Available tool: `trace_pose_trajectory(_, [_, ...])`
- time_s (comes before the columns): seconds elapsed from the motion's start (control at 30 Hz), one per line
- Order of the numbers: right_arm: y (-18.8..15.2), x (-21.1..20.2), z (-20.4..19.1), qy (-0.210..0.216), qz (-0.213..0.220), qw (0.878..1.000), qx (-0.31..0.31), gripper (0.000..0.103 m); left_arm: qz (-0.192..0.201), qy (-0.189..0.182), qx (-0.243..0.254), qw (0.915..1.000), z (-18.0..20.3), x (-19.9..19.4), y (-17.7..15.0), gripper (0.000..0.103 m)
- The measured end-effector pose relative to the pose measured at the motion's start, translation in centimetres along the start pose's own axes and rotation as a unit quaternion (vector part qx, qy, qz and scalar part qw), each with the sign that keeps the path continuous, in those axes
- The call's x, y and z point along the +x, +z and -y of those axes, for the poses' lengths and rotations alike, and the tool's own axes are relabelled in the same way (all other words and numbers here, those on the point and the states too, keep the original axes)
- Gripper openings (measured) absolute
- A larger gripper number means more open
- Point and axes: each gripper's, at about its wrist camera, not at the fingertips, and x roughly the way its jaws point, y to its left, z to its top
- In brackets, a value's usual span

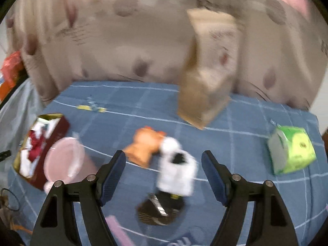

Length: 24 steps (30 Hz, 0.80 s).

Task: Organize soft objects
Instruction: 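Move the right tool to the table and grasp the white fluffy plush boot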

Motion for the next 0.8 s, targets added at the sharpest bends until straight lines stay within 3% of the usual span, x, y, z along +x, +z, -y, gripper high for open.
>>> trace_pose_trajectory(0.27, [-3.1,4.1,2.0,0.005,-0.046,0.999,0.009,0.074,0.005,0.006,0.009,0.9999,0.5,-0.6,0.0,0.047])
trace_pose_trajectory(0.53, [-3.4,6.6,2.6,0.019,-0.054,0.998,0.021,0.073,0.001,-0.001,0.037,0.9993,2.7,-2.0,-0.9,0.047])
trace_pose_trajectory(0.57, [-3.4,6.9,2.6,0.021,-0.055,0.998,0.022,0.071,0.000,-0.003,0.039,0.9992,3.0,-2.1,-1.0,0.047])
trace_pose_trajectory(0.7, [-3.5,7.9,2.4,0.032,-0.061,0.998,0.015,0.047,0.000,-0.027,0.062,0.9977,5.6,-3.3,-1.2,0.047])
trace_pose_trajectory(0.8, [-3.7,7.9,2.8,0.037,-0.053,0.998,0.021,0.042,0.006,-0.044,0.090,0.9950,8.2,-4.4,-1.2,0.047])
